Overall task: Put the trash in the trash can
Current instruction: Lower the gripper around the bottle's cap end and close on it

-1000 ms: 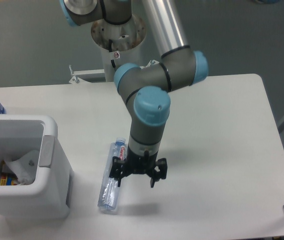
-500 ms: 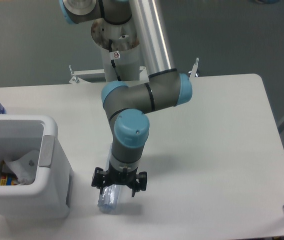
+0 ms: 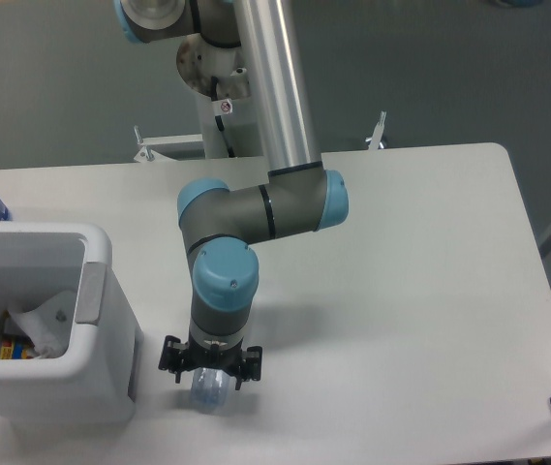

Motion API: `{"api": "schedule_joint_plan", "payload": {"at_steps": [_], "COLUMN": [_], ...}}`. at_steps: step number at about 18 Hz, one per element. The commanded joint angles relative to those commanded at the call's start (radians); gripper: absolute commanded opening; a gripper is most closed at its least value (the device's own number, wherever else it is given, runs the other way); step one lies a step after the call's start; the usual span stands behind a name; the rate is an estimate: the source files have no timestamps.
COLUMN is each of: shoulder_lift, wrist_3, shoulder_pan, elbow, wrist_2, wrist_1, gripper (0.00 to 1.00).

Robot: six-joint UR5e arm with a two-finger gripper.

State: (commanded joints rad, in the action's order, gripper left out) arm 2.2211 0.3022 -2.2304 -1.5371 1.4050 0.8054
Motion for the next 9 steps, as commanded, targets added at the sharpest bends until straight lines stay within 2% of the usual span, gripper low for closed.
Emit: {"api": "schedule_joint_plan", "payload": {"at_steps": [9], "shoulder_lift": [0.018], "wrist_3": [-0.003], "shoulder_pan": [0.012], "elbow": [0.002], "wrist_2": [0.032], "wrist_1": [-0.005], "gripper": [0.99]}}
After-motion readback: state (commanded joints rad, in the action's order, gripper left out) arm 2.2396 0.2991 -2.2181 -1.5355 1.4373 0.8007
